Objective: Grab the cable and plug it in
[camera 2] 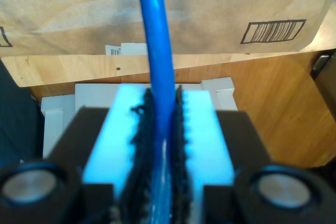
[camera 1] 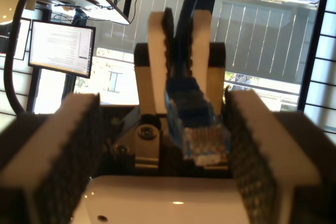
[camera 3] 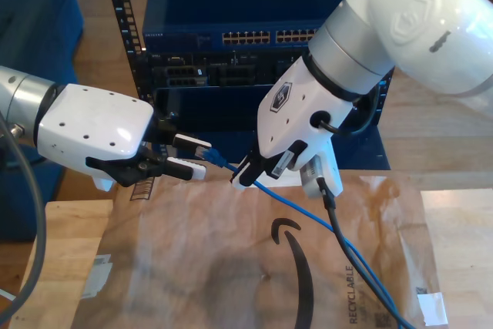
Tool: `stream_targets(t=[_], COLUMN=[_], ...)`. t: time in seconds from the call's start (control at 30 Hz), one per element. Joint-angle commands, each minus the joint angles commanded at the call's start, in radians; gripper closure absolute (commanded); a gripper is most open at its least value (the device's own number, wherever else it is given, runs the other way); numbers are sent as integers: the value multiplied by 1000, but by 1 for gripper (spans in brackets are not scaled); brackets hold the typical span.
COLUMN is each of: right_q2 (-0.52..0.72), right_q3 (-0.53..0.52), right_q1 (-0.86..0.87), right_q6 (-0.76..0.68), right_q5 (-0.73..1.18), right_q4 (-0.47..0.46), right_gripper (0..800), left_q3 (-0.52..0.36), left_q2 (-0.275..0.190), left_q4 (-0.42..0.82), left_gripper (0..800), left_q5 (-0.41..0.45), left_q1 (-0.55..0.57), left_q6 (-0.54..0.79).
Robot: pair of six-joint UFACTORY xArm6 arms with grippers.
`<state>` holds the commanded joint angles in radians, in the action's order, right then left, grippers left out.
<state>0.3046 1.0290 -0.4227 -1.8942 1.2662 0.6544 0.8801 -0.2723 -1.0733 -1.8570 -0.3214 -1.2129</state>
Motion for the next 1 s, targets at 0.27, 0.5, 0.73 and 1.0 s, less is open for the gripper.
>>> stream_targets(t=[0.27, 0.5, 0.73, 1.0], right_q2=[0, 3, 109, 262], right_q3=[2, 2, 3, -29], right_q1=[0, 2, 0, -3], right_q6=[0, 48, 92, 178], right_q5=[0, 2, -9, -115], right_q4=[2, 5, 2, -6], right_gripper=[779, 102, 7, 4], left_q3=[-12, -29, -18, -15], left_q2=[-2, 0, 21, 126], left_q4=[2, -2, -14, -100], left_gripper=[689, 797, 798, 798], left_q5=[14, 57, 8, -167], left_q1=[-8, -64, -63, -66], left_q6=[0, -8, -153, -333])
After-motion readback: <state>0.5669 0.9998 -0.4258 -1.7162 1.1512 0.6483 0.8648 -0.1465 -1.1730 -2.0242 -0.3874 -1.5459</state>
